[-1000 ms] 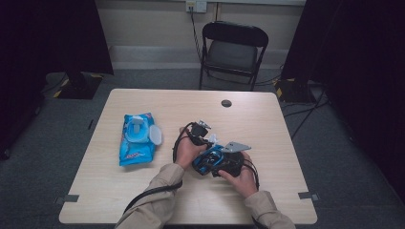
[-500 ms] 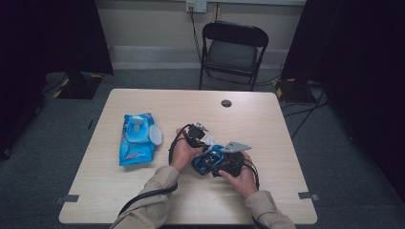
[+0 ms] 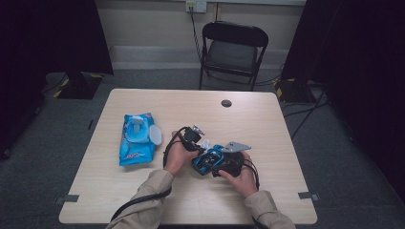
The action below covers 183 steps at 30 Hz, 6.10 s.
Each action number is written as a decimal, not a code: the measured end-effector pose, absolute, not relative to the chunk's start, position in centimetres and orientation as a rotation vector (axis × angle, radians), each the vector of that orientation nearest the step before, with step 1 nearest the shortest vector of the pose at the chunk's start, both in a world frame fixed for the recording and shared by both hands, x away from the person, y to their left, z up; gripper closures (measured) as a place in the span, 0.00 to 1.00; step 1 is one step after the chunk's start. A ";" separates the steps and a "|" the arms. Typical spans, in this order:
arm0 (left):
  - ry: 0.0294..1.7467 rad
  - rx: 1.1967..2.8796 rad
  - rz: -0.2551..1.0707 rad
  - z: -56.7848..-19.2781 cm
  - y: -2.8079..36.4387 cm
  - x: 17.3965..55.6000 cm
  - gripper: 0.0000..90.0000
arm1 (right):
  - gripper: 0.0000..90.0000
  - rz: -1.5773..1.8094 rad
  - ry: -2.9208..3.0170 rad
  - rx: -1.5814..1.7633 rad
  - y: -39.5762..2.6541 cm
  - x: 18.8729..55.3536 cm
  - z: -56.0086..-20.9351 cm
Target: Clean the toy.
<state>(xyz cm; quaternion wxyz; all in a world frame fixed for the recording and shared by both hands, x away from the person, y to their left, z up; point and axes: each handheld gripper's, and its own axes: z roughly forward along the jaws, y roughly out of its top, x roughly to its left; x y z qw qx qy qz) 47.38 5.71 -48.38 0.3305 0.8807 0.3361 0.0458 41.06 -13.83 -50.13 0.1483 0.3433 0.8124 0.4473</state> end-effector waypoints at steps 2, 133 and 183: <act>0.877 2.312 0.121 -48.3 5.9 47.3 0.91 | 0.06 1.287 2.336 0.987 -13.8 41.0 -50.1; 0.899 2.308 0.135 -48.4 2.4 50.0 0.90 | 0.06 1.297 2.336 0.980 -13.8 41.0 -50.2; 0.931 2.338 0.047 -47.9 7.6 46.6 0.89 | 0.06 1.297 2.337 0.978 -13.9 41.0 -50.2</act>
